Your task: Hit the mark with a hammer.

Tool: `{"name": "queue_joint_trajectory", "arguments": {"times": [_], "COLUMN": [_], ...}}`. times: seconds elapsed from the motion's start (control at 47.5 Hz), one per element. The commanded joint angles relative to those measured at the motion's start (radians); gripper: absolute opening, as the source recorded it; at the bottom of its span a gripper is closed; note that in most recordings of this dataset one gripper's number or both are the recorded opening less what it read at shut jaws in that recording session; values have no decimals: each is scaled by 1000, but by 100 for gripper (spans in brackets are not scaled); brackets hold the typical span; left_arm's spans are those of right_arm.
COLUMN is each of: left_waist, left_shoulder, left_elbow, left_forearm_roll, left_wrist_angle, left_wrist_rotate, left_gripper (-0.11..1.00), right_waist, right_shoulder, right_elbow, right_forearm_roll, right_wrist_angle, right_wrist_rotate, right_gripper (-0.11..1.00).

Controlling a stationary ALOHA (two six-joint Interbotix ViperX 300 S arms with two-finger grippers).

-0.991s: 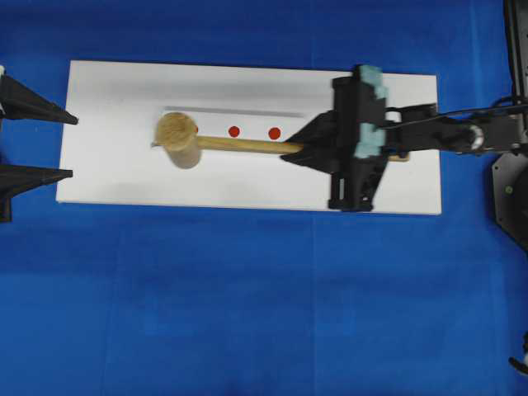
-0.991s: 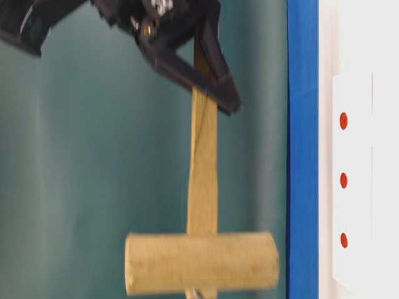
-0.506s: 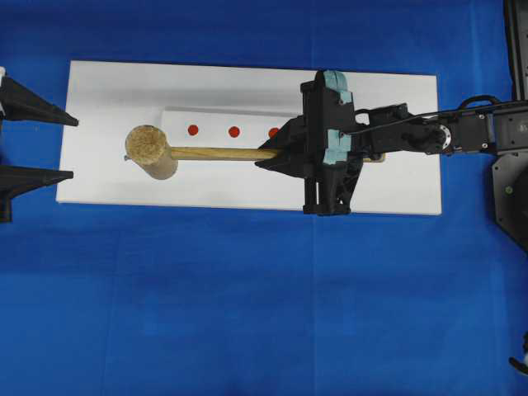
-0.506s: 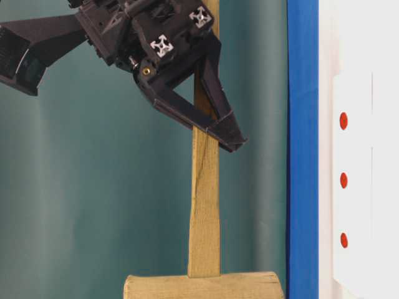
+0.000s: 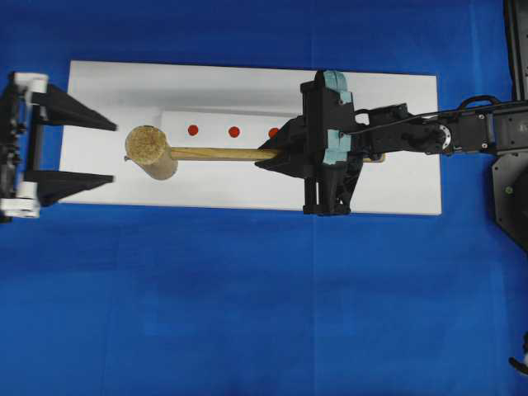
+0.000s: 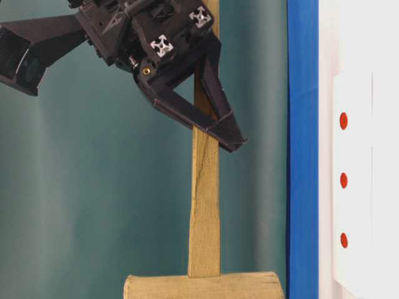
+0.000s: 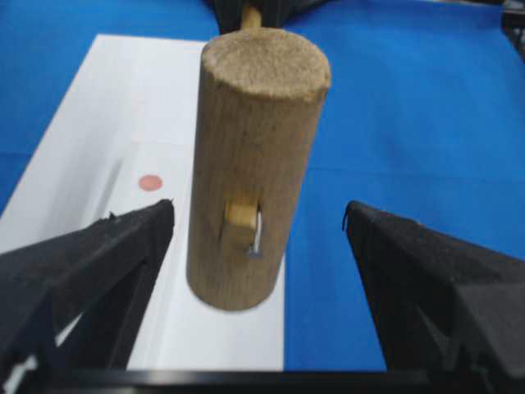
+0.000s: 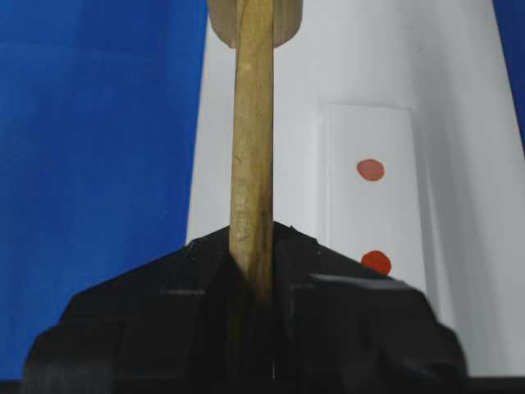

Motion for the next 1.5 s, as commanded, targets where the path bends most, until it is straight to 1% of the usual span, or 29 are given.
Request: {"name": "queue_joint_trajectory", "arguments": {"times": [0.0,0.232,0.379,0.548,0.801,0.864,0.906,0.948,1.033,1.054,1.475], "left_waist": [0,11,31,32,34,35,34,35,34,34,34], "left_shoulder": [69,207,264,299,301,302,302,301,301,301,295], "left_elbow": [-48,-123,-163,-193,-199,-199,-199,-196,-196,-196,-192], "left_forearm_roll": [-2,0,-2,-2,-2,-2,-2,-2,-2,-2,-2], "left_wrist_angle": [-38,-69,-83,-86,-86,-86,-86,-86,-86,-86,-80], "left_wrist_rotate": [0,2,0,9,12,8,2,2,3,5,2], "left_gripper": [83,90,92,92,91,87,80,70,46,45,45], "right_waist": [0,0,0,0,0,0,0,0,0,0,0], "right_shoulder": [-12,-12,-12,-12,-14,-12,-12,-12,-12,-12,-14], "right_elbow": [-34,-34,-32,-31,-32,-32,-32,-34,-34,-34,-32], "right_forearm_roll": [-2,-2,-2,-3,-6,-9,-11,-12,-14,-14,-14], "right_wrist_angle": [-5,-5,-3,-5,2,8,12,15,18,18,14], "right_wrist_rotate": [-2,-2,-2,-2,-2,-2,-2,-2,-2,-2,2], "right_gripper": [2,2,2,2,2,2,2,2,2,2,2]}}
